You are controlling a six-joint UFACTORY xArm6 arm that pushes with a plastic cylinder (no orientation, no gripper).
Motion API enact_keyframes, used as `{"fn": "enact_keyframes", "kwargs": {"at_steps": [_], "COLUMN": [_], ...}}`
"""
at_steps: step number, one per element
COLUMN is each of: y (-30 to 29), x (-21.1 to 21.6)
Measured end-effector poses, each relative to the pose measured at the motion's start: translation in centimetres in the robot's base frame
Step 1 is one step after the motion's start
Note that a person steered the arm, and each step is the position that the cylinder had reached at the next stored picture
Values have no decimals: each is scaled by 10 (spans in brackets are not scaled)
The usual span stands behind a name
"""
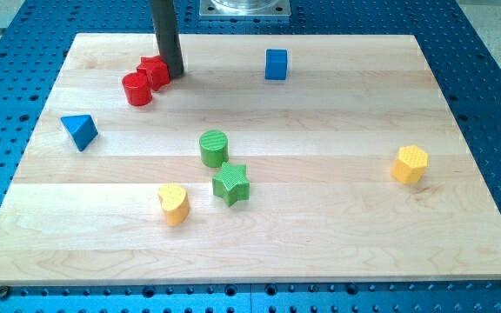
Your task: Slightly push the cube to the right side
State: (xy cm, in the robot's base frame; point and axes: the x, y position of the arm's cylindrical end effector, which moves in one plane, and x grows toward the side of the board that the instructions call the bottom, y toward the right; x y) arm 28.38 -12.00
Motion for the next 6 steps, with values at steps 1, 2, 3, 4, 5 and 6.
{"fn": "enact_keyframes", "kwargs": {"at_steps": [1, 2, 3, 4, 5, 6], "y": [-3, 1, 46, 110, 165, 143], "x": [13, 15, -8, -21, -32, -30]}}
